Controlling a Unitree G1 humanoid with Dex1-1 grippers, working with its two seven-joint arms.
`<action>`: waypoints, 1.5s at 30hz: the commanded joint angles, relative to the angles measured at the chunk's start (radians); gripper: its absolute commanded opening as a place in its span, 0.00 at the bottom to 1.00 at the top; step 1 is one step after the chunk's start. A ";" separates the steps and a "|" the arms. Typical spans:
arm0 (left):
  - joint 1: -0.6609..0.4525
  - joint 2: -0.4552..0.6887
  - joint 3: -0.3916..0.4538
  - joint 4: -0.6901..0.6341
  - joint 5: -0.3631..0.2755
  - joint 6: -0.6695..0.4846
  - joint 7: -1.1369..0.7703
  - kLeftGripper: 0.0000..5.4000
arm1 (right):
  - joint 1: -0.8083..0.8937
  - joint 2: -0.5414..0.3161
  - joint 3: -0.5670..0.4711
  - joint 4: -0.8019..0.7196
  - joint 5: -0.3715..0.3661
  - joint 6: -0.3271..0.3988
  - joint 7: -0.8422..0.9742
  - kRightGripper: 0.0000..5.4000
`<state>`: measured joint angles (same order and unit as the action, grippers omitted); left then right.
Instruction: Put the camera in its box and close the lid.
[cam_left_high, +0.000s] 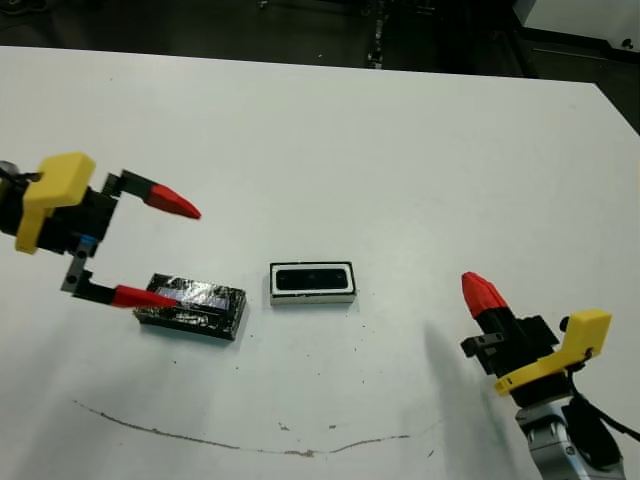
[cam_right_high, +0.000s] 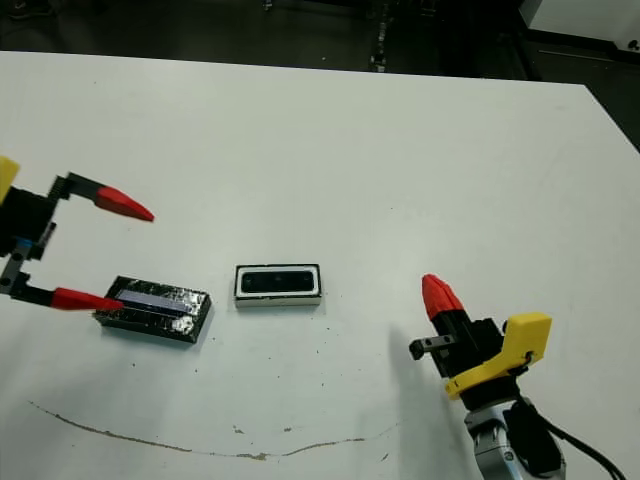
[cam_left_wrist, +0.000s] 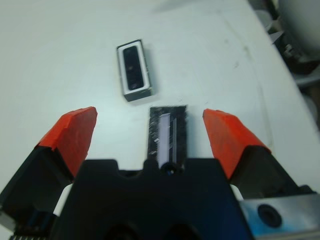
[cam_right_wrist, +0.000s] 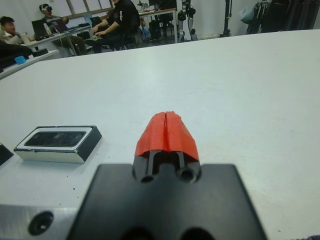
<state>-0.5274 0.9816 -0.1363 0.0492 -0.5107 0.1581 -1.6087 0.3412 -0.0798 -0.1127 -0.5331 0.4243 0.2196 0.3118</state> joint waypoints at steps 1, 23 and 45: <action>0.000 0.006 -0.029 -0.020 -0.001 -0.013 -0.006 1.00 | 0.002 -0.007 -0.003 0.009 -0.011 -0.013 -0.018 0.00; -0.020 -0.099 -0.145 0.082 0.006 -0.037 -0.006 1.00 | 0.008 -0.013 0.010 0.042 -0.007 -0.052 -0.008 0.00; -0.009 -0.213 -0.112 0.190 0.173 -0.046 0.014 1.00 | 0.007 -0.015 0.020 0.063 0.001 -0.058 0.005 0.00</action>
<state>-0.5339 0.7765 -0.2472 0.2291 -0.3558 0.1036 -1.5977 0.3419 -0.0843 -0.0909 -0.4827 0.4199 0.1694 0.3115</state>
